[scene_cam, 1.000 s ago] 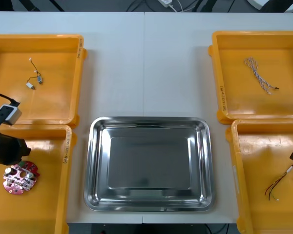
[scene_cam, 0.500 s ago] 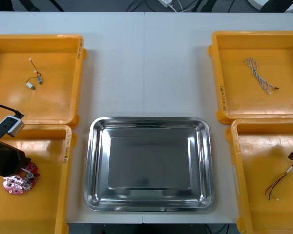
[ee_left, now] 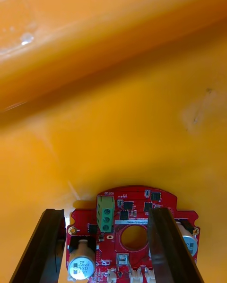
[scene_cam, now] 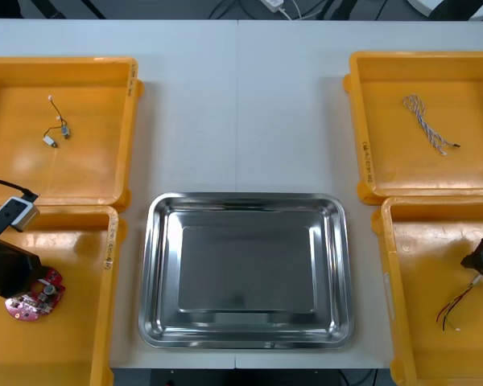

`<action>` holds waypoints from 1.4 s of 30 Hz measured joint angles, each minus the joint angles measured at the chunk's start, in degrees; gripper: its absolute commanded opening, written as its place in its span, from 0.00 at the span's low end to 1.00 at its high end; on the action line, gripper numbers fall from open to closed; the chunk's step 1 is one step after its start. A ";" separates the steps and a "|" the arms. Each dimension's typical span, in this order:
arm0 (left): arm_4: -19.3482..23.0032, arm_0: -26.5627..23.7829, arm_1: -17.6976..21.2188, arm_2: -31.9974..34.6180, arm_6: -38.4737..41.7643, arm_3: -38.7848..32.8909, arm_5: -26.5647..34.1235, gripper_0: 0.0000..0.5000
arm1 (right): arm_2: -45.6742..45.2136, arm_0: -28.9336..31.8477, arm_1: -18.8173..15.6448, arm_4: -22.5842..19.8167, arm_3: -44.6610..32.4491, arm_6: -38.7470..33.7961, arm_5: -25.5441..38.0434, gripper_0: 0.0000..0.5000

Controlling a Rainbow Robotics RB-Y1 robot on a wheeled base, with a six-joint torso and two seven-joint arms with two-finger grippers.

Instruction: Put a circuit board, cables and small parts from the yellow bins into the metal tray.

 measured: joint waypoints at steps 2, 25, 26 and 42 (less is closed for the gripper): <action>-0.26 0.00 0.00 0.00 0.00 0.00 -0.02 1.00 | 0.36 0.00 0.01 -0.29 0.46 0.00 -0.23 1.00; -1.86 0.00 0.00 -2.19 0.00 2.73 -4.49 1.00 | 0.63 0.00 0.20 -2.07 3.74 -0.01 -0.23 1.00; -1.86 0.00 0.00 -2.28 0.00 2.82 -4.50 1.00 | 0.63 0.00 0.20 -2.06 3.77 -0.01 -0.23 1.00; -1.85 0.06 0.00 -2.35 -0.01 3.00 -4.62 0.85 | 0.63 0.00 0.41 -2.05 4.04 -0.01 -0.22 0.00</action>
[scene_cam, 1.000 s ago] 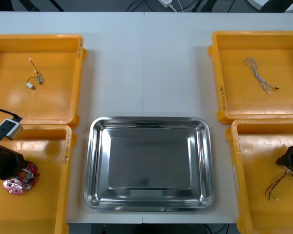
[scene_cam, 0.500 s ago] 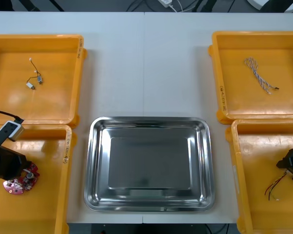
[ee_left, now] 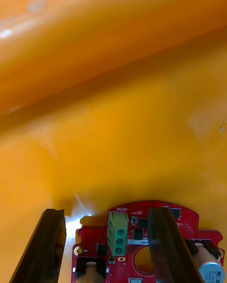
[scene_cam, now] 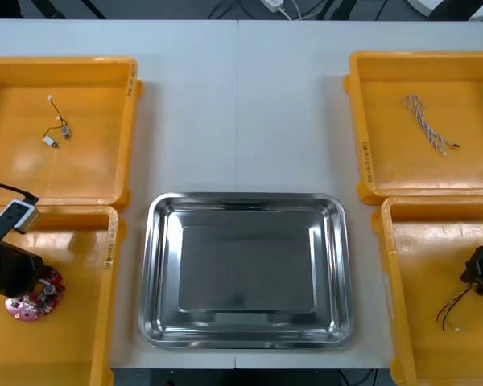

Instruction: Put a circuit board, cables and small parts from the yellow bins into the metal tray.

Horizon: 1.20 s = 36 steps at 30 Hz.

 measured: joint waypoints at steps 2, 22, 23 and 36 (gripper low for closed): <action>0.00 0.10 0.00 0.00 0.00 0.00 -0.01 0.47 | 0.00 0.00 0.19 0.00 0.01 0.00 0.00 0.00; 0.03 0.48 0.00 0.00 -0.03 0.01 -0.10 0.00 | -0.18 -0.75 0.41 0.00 0.01 0.00 1.65 0.00; 0.04 0.48 0.00 0.00 -0.03 0.01 -0.10 0.00 | -0.36 -1.17 0.41 -0.01 0.01 0.00 2.92 0.00; 1.43 0.47 0.00 2.73 -0.03 -3.72 7.83 0.00 | -6.63 -10.00 0.60 -0.53 0.30 0.00 15.93 0.00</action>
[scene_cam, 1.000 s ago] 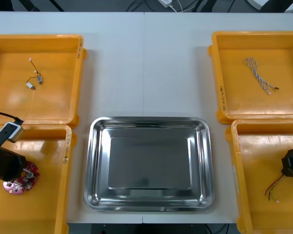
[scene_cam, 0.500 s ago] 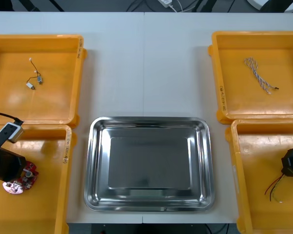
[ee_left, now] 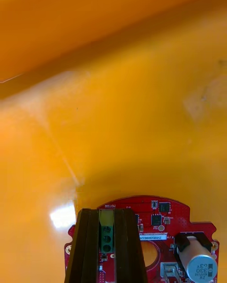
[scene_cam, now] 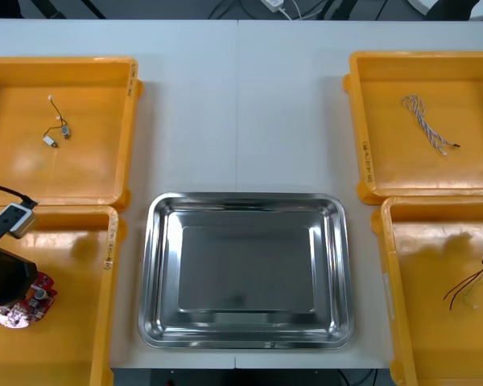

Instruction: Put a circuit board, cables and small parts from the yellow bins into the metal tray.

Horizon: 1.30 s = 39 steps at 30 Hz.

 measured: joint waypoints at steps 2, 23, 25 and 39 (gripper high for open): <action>0.41 -0.01 0.00 1.05 0.00 -1.03 1.66 0.00 | -0.51 -1.12 -0.02 0.00 0.00 0.00 1.01 0.00; 3.79 -9.04 -0.03 6.50 1.35 -12.52 20.67 0.00 | -1.23 -11.03 -4.62 -1.60 -1.97 -0.01 6.72 0.00; 3.83 -10.08 -0.10 6.50 3.04 -13.74 22.18 0.00 | -1.23 -11.66 -4.98 -1.99 -2.04 0.00 6.77 0.00; 2.15 -17.42 -4.98 6.24 18.42 -19.42 30.85 0.00 | 0.24 -16.58 -9.57 -5.04 -2.13 11.72 6.81 0.00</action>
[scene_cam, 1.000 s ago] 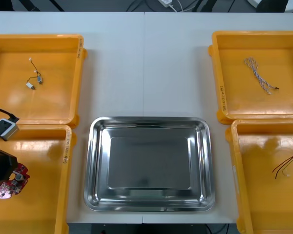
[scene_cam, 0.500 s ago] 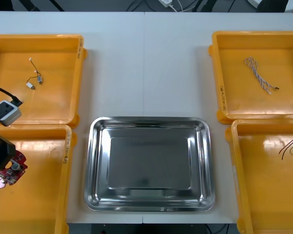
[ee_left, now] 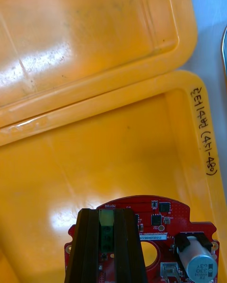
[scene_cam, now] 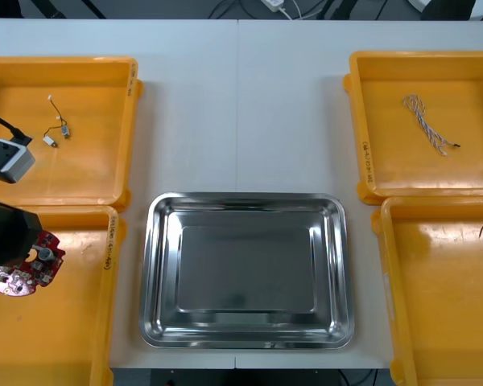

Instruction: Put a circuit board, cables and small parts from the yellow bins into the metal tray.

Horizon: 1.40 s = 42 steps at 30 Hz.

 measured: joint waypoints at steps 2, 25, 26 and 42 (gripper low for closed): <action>-1.46 -0.94 -0.89 -0.65 0.00 -0.30 1.02 0.00 | 1.26 -0.64 -1.01 -0.99 -0.01 0.97 0.00 0.00; -17.53 -7.99 -9.23 -20.77 18.94 -3.08 2.23 0.00 | 7.69 -2.89 -4.40 -11.41 -5.44 6.09 0.01 0.00; -18.40 -8.14 -9.59 -21.62 18.94 -3.08 2.23 0.00 | 7.84 -2.90 -4.41 -11.66 -5.45 6.15 0.01 0.00; -30.16 -9.15 -15.17 -33.15 18.94 -3.09 2.25 0.00 | 8.63 -2.95 -4.43 -13.43 -5.48 7.34 0.01 0.00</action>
